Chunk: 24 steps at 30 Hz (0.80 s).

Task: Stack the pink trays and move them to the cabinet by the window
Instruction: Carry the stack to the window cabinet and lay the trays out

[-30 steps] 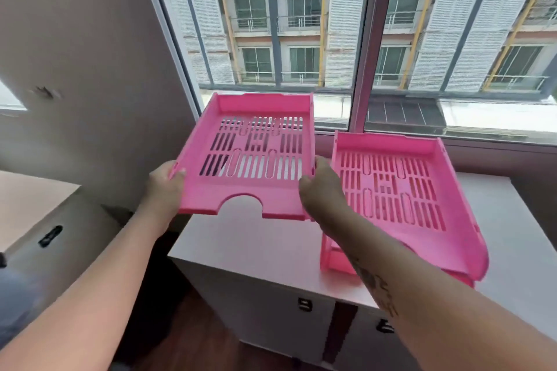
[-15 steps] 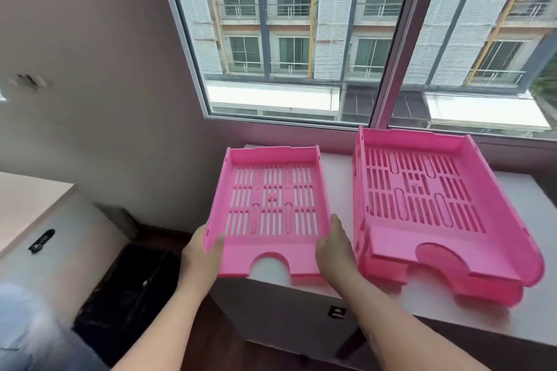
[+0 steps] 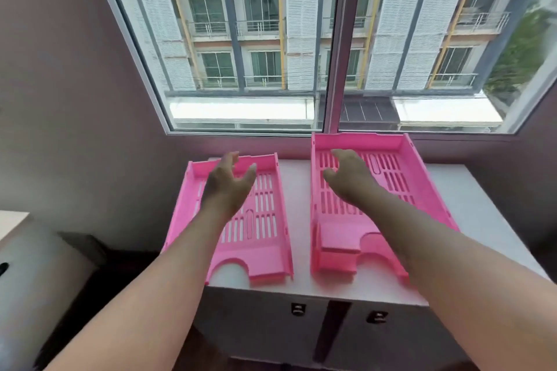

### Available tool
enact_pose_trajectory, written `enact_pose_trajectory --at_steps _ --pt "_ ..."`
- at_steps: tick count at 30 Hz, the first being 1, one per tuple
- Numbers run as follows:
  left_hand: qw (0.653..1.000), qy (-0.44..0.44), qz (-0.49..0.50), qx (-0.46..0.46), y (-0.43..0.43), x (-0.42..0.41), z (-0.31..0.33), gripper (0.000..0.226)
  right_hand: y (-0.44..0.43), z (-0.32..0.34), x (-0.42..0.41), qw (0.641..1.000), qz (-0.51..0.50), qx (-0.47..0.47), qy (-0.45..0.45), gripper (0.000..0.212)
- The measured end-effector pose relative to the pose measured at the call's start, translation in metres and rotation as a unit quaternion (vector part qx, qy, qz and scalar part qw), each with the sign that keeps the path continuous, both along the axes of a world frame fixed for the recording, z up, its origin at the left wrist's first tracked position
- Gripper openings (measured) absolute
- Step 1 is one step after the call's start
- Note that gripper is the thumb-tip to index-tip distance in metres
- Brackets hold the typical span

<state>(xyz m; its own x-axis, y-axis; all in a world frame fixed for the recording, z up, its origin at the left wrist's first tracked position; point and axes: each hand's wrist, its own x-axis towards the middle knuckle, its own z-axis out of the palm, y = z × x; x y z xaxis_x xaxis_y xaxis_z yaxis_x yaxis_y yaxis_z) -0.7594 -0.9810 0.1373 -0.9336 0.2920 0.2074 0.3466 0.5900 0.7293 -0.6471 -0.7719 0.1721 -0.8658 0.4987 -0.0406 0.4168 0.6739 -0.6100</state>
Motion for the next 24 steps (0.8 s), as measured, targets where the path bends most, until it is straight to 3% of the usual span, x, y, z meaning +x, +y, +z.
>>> enact_pose_trajectory --at_steps 3,7,12,14,16,19,24 --pt "0.996 0.036 -0.075 -0.021 0.060 0.023 0.011 0.061 0.067 0.007 0.038 0.996 -0.090 0.028 -0.005 0.056" --pt "0.994 0.036 -0.099 -0.036 0.108 0.045 0.014 0.064 0.124 -0.001 0.078 0.984 -0.173 0.036 -0.012 0.044" --pt "0.992 -0.110 -0.066 -0.009 0.114 0.073 -0.027 0.062 0.130 -0.044 0.114 0.982 -0.187 -0.008 -0.017 0.030" --pt "0.987 -0.152 -0.054 0.008 0.115 0.086 -0.043 0.042 0.127 -0.063 0.122 0.978 -0.205 -0.043 -0.019 0.028" --pt "0.990 -0.133 -0.045 -0.002 0.120 0.091 -0.050 0.012 0.128 -0.070 0.123 0.970 -0.229 -0.080 -0.013 0.035" --pt "0.994 -0.102 -0.024 -0.003 0.129 0.090 -0.040 0.016 0.140 -0.062 0.120 0.964 -0.240 -0.116 0.023 0.038" --pt "0.996 -0.071 -0.059 0.016 0.167 0.112 -0.022 0.022 0.181 -0.048 0.155 0.961 -0.252 -0.099 0.049 0.033"
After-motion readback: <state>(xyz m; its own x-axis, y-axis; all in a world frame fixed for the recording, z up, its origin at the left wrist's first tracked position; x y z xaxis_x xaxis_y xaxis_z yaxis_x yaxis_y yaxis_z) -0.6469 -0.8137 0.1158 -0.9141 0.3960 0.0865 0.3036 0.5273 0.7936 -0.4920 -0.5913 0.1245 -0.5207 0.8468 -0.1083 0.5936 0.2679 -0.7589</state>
